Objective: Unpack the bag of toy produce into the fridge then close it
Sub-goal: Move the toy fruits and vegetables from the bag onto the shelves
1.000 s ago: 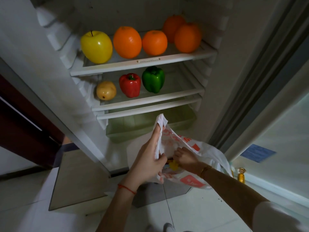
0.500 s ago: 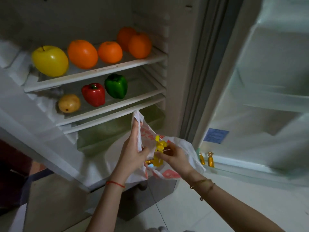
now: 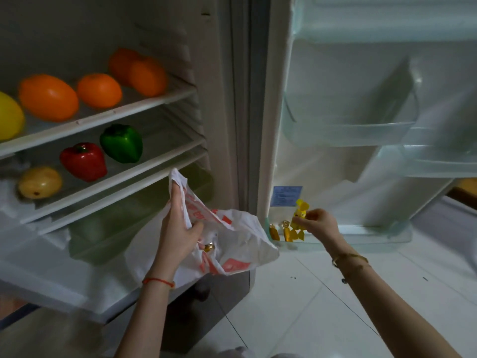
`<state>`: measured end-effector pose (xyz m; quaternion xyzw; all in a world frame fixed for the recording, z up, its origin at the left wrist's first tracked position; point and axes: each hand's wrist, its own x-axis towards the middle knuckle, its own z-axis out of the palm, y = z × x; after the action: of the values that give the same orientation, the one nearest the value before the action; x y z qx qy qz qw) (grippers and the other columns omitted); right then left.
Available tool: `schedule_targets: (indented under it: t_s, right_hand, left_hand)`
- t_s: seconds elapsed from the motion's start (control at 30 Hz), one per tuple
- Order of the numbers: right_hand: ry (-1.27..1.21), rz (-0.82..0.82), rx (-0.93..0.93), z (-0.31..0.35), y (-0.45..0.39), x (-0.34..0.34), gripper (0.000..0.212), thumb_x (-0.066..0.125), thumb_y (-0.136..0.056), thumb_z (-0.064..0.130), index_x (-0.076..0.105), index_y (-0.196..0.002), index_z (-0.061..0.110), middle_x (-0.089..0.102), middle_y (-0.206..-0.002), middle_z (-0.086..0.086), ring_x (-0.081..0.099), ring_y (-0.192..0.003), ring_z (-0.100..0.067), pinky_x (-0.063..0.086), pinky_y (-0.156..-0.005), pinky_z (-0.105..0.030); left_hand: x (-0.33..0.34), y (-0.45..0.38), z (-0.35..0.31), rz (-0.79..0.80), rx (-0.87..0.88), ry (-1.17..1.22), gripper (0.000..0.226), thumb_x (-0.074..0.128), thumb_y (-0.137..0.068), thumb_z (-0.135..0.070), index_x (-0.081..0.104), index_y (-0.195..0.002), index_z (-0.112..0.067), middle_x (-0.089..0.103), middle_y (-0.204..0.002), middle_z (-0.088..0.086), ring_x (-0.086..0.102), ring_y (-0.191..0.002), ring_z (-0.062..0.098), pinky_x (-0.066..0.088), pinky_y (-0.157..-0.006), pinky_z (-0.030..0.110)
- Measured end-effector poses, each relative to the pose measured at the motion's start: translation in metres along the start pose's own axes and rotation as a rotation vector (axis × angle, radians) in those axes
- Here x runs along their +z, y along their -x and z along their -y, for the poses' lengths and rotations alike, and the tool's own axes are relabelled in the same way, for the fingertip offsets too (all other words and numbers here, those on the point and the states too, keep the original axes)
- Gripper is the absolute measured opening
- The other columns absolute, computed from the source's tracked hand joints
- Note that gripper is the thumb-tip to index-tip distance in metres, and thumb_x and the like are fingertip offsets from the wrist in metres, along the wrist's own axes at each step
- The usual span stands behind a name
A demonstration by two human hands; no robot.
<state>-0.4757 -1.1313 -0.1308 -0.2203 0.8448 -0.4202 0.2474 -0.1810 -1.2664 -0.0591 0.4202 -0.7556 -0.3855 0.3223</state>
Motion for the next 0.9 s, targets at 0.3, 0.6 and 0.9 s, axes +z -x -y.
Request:
schedule_targets:
  t_s: [0.3,0.6,0.9]
  right_hand:
    - [0.391,0.168,0.088,-0.01,-0.042,0.047,0.033,0.084,-0.068,0.031,0.066,-0.075,0.004,0.063,-0.076,-0.009,0.055,-0.066,-0.02,0.041,-0.054,-0.026]
    - [0.61,0.196,-0.004,-0.013,-0.043,0.06,0.041,0.083,-0.069,0.04,0.057,-0.074,0.008,0.056,-0.075,-0.007,0.052,-0.068,-0.022,0.038,-0.06,-0.028]
    - [0.442,-0.21,-0.581,0.056,0.02,0.05,0.032,0.059,-0.092,0.033,0.054,-0.068,0.012,0.055,-0.062,-0.003,0.049,-0.053,-0.02,0.035,-0.048,-0.027]
  left_hand:
    - [-0.006,0.002,0.0,-0.018,-0.021,-0.014,0.11,0.068,-0.086,-0.006,-0.011,-0.142,-0.057,0.034,-0.153,0.001,0.052,-0.127,0.027,0.057,-0.087,0.047]
    - [-0.014,0.009,0.012,-0.014,-0.027,-0.004,0.111,0.067,-0.087,-0.007,-0.013,-0.136,-0.066,0.033,-0.154,-0.005,0.054,-0.124,0.026,0.056,-0.09,0.04]
    - [-0.026,0.013,0.019,0.008,-0.074,0.02,0.113,0.066,-0.085,-0.004,-0.011,-0.136,-0.07,0.025,-0.159,-0.013,0.057,-0.108,0.052,0.059,-0.078,0.051]
